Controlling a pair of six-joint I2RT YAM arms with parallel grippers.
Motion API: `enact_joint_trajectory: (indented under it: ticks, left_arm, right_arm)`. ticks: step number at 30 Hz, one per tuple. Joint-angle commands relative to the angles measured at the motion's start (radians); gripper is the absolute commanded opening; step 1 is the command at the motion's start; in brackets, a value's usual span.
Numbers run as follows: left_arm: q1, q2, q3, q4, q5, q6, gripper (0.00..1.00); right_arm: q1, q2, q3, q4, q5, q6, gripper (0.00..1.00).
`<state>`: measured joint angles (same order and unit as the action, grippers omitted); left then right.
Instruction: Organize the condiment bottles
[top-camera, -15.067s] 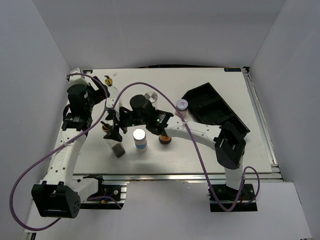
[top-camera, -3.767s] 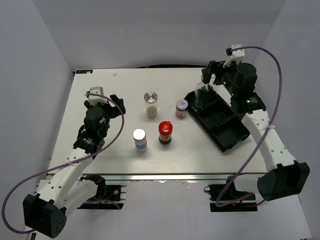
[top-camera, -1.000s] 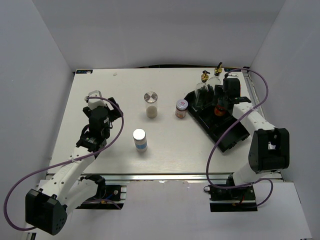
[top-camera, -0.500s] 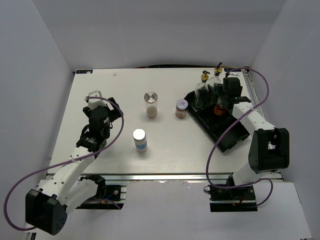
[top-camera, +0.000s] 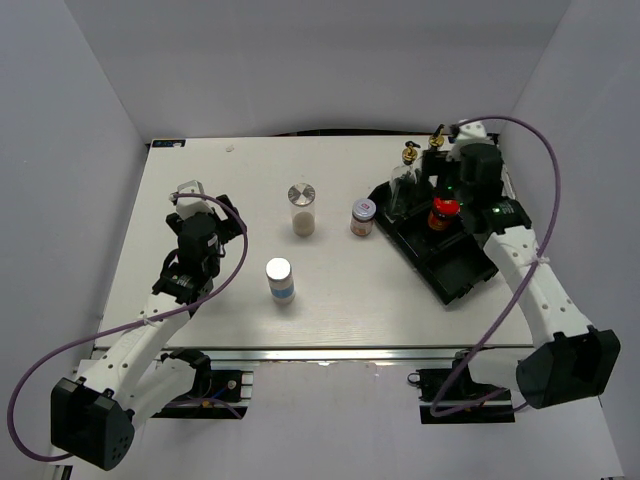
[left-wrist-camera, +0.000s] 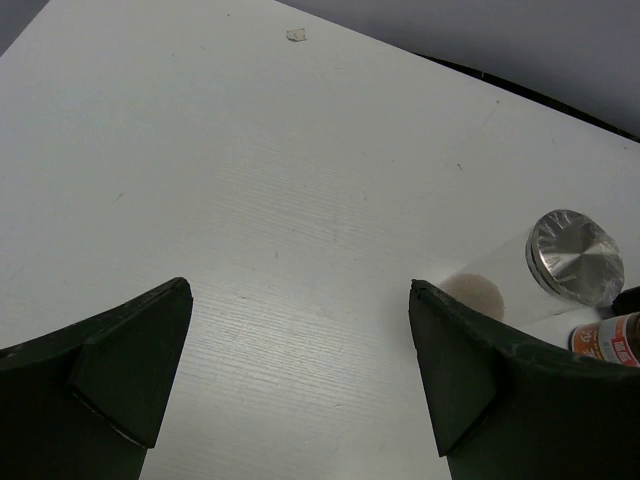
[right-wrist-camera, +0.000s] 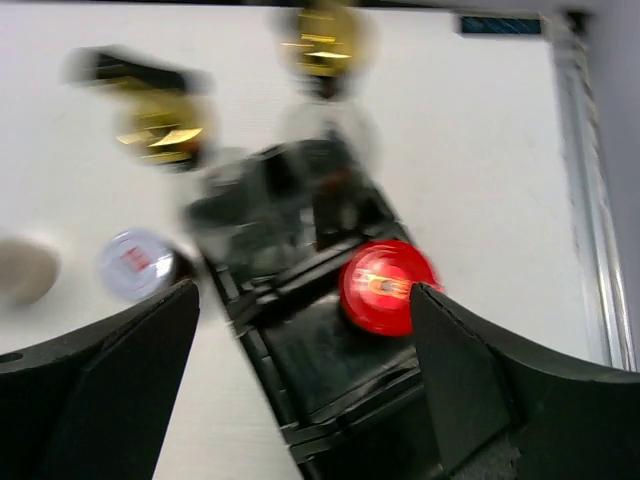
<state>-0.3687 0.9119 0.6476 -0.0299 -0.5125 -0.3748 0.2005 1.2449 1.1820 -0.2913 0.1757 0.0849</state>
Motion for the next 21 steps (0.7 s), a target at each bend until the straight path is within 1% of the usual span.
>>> enact_joint_trajectory:
  ticks: [1, 2, 5, 6, 7, 8, 9, 11, 12, 13, 15, 17, 18, 21]
  left_arm:
    - [-0.001, -0.011, 0.001, 0.005, 0.014, -0.001, 0.98]
    - [-0.001, -0.011, 0.001, 0.005, 0.014, -0.001, 0.98]
    - [-0.001, -0.010, 0.001, 0.004, 0.016, -0.001, 0.98]
    - [-0.001, -0.010, 0.001, 0.004, 0.014, -0.001, 0.98]
    - [-0.001, -0.011, 0.001, 0.004, 0.015, 0.000, 0.98]
    - [-0.001, -0.011, 0.000, 0.005, 0.016, -0.001, 0.98]
    - [-0.001, -0.011, 0.000, 0.005, 0.020, 0.000, 0.98]
    - [-0.003, -0.011, -0.002, 0.004, 0.020, 0.002, 0.98]
    - [-0.001, -0.011, -0.002, 0.004, 0.019, 0.004, 0.98]
    - [-0.003, -0.010, -0.002, 0.001, 0.017, 0.004, 0.98]
    - [-0.001, -0.010, -0.002, -0.004, 0.015, 0.002, 0.98]
    - [-0.001, -0.013, -0.003, -0.004, 0.019, 0.002, 0.98]
    - [-0.001, -0.015, -0.005, -0.002, 0.017, 0.002, 0.98]
    - [-0.001, -0.013, -0.006, 0.001, 0.012, 0.002, 0.98]
  right_arm:
    - [0.170, 0.001, 0.057, -0.072, -0.099, -0.130, 0.90]
    - [0.257, 0.013, 0.067, -0.081, -0.093, -0.146, 0.89]
    - [0.365, 0.103, 0.120, -0.094, -0.093, -0.157, 0.90]
    - [0.382, 0.164, 0.139, -0.095, -0.081, -0.157, 0.90]
    - [0.410, 0.200, 0.178, -0.086, -0.033, -0.155, 0.89]
    - [0.419, 0.232, 0.198, -0.077, -0.004, -0.155, 0.89]
    - [0.425, 0.301, 0.221, -0.069, 0.022, -0.154, 0.89]
    - [0.427, 0.375, 0.304, -0.055, 0.085, -0.157, 0.90]
    - [0.427, 0.454, 0.342, -0.066, 0.119, -0.152, 0.90]
    - [0.424, 0.496, 0.423, -0.084, 0.160, -0.152, 0.89]
    - [0.421, 0.600, 0.496, -0.129, 0.183, -0.155, 0.90]
    - [0.413, 0.662, 0.585, -0.169, 0.180, -0.155, 0.89]
    - [0.412, 0.710, 0.606, -0.178, 0.179, -0.154, 0.89]
    - [0.405, 0.787, 0.657, -0.200, 0.189, -0.162, 0.89]
